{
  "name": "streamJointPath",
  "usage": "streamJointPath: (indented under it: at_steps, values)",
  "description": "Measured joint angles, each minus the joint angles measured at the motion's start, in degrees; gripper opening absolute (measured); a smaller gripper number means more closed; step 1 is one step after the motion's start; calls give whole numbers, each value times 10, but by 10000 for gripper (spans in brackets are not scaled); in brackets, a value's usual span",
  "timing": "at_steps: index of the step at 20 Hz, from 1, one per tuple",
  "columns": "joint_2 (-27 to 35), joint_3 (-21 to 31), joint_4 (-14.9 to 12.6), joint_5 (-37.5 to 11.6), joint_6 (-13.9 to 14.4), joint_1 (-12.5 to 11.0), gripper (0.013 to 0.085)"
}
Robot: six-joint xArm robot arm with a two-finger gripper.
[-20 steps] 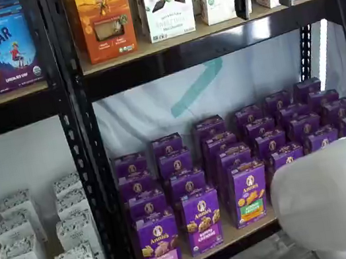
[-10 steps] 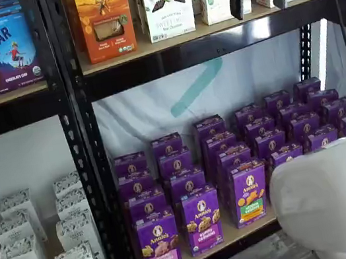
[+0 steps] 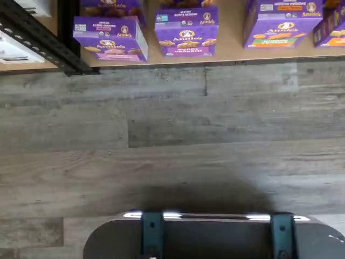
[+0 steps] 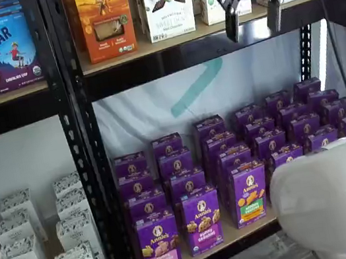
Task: Pick up the purple box with a pink patch in the middle, on the bottom shelf, the first box from the left
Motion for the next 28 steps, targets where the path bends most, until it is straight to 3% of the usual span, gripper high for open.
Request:
streamJointPath:
  at_steps: [5, 9, 18, 22, 28]
  values:
    - [-1, 57, -4, -42, 3, 6, 850]
    - [0, 94, 8, -68, -6, -3, 850]
    - [4, 210, 7, -189, -7, 6, 850]
    - [8, 244, -13, -238, 11, 25, 850]
    - [30, 283, -4, -298, 25, 44, 850]
